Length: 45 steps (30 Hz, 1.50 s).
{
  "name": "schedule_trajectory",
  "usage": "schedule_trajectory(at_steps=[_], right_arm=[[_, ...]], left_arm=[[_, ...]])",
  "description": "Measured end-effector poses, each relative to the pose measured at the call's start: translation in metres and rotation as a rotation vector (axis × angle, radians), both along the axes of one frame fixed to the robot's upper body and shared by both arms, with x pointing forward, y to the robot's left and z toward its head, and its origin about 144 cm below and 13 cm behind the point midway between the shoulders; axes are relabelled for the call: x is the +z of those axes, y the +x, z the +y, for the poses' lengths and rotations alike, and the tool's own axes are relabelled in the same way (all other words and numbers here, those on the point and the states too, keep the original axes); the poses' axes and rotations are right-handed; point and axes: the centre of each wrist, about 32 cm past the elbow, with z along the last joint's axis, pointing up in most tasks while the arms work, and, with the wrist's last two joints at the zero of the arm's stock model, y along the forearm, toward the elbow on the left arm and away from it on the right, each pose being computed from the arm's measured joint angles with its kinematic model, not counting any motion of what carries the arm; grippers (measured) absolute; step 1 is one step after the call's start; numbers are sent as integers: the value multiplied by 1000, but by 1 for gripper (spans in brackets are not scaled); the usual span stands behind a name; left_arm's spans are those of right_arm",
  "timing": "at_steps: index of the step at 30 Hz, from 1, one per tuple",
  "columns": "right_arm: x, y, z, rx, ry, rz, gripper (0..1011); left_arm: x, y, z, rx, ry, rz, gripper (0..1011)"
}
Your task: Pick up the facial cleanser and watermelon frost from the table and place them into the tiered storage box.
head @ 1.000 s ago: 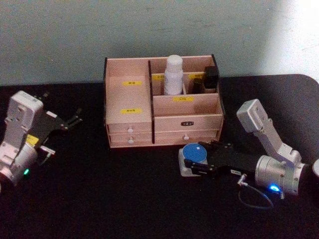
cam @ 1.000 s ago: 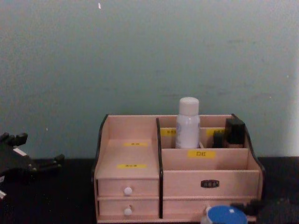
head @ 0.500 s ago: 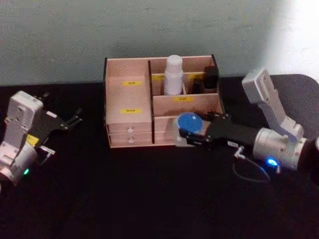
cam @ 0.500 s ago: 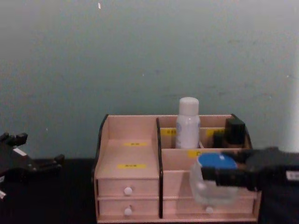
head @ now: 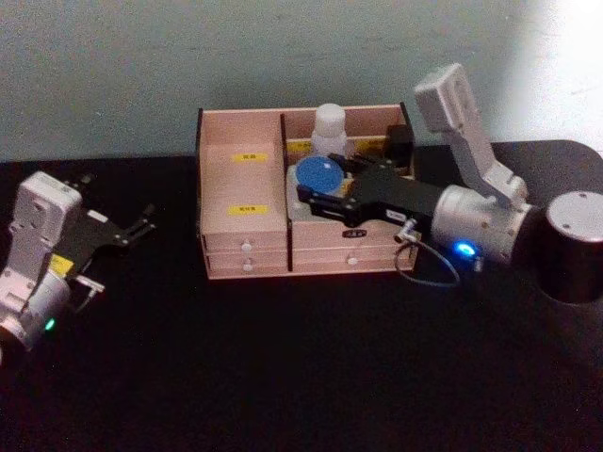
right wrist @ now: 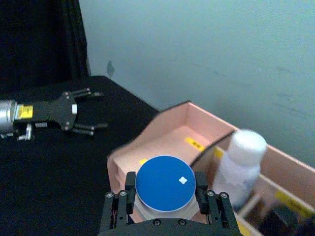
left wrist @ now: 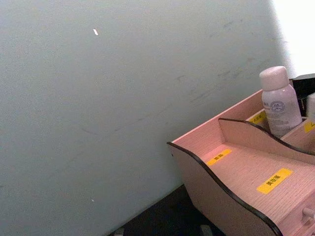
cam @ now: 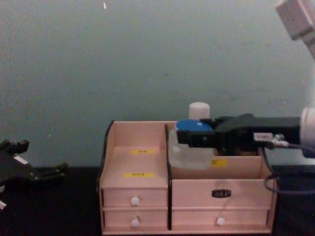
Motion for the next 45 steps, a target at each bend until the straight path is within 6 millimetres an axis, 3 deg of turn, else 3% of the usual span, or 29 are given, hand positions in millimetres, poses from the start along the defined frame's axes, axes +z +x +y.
schedule_trajectory(at_steps=[16,29,45], right_arm=[[11,34,40,33,22,-4,717],[6,60,69,13,1,44,718],[-7,77,78,-15,-33,102,718]], left_arm=[[0,0,0,0,0,0,1001],[0,0,0,0,0,0,1001],[0,0,0,0,0,0,1001]])
